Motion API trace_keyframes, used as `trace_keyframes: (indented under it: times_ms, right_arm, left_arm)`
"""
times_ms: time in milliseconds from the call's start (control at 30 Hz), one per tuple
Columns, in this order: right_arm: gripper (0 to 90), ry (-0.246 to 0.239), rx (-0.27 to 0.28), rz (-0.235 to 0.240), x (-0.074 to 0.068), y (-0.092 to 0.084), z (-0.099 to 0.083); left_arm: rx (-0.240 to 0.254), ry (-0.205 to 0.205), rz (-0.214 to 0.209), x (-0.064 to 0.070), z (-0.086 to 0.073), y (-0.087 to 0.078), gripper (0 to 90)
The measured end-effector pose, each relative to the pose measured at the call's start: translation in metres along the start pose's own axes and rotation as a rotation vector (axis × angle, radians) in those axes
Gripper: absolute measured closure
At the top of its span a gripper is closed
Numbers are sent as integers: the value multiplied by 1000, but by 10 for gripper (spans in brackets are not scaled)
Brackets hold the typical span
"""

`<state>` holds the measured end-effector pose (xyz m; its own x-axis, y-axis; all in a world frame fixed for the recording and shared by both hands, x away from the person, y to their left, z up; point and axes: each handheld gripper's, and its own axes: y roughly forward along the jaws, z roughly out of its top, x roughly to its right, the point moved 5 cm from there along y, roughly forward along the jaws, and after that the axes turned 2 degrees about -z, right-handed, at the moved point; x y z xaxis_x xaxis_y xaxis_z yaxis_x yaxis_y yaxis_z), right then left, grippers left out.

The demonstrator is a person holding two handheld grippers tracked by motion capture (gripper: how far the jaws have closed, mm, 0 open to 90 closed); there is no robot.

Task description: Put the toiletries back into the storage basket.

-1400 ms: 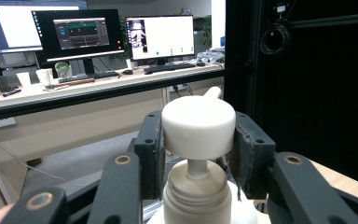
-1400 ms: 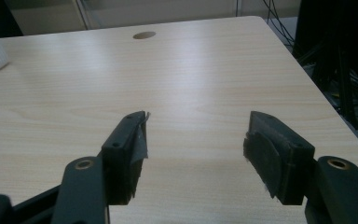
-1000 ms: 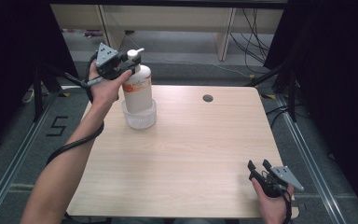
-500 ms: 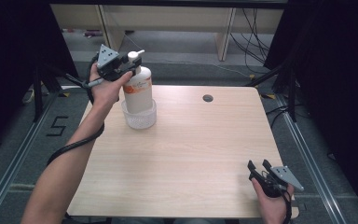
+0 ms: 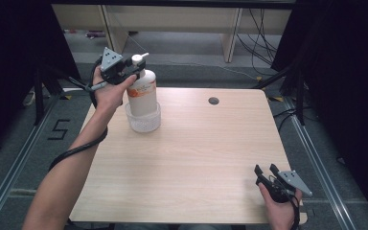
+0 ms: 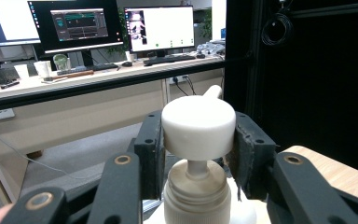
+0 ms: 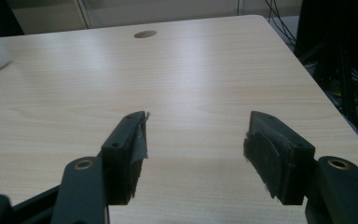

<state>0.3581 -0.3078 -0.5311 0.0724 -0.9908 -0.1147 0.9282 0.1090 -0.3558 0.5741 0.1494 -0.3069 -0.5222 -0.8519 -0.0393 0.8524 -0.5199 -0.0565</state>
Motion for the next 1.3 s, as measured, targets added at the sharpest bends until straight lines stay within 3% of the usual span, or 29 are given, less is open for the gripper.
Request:
trace_keyframes:
  times_ms: [833, 900, 1200, 1300]
  right_arm:
    - [390, -4, 1, 3, 0, 0, 0]
    - [390, -10, -23, -15, 1, -1, 0]
    - [390, -5, -22, -8, 0, -1, 0]
    - [390, -4, -22, -9, 0, -1, 0]
  left_arm:
    - [-31, 0, 0, -1, -17, 0, 588]
    - [-33, -5, 0, -1, -19, 0, 588]
    - [-49, -3, -2, 0, -28, 1, 588]
    - [-53, -17, -9, 1, -30, 1, 588]
